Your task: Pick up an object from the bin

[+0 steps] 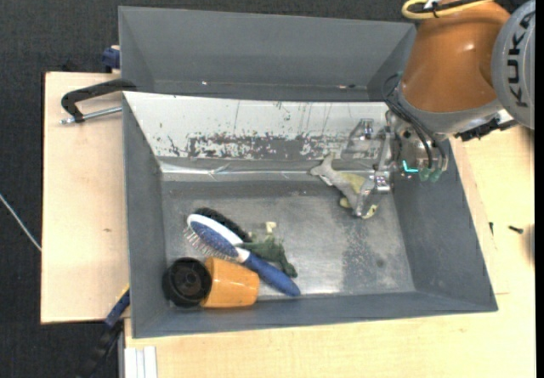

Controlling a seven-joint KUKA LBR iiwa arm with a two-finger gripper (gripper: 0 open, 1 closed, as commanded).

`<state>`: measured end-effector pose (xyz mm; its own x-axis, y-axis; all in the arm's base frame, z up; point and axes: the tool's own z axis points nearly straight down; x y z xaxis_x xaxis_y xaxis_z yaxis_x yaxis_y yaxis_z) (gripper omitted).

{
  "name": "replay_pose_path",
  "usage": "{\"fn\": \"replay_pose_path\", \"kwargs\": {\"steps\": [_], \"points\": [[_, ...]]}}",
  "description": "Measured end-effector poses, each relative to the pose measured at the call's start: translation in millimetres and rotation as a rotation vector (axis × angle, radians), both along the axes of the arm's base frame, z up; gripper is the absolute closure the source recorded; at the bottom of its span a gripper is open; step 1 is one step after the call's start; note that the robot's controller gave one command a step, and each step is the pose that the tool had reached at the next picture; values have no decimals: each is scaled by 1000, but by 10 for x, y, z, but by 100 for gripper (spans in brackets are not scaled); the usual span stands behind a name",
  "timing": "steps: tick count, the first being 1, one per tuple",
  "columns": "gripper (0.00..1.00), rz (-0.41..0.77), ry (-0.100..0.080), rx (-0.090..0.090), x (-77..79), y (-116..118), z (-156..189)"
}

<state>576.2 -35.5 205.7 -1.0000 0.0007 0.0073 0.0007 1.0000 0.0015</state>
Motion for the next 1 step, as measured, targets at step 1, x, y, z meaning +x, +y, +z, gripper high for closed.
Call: {"fn": "replay_pose_path", "kwargs": {"steps": [1], "points": [[0, 210, -9, 3, 40, -494, -1320]]}}
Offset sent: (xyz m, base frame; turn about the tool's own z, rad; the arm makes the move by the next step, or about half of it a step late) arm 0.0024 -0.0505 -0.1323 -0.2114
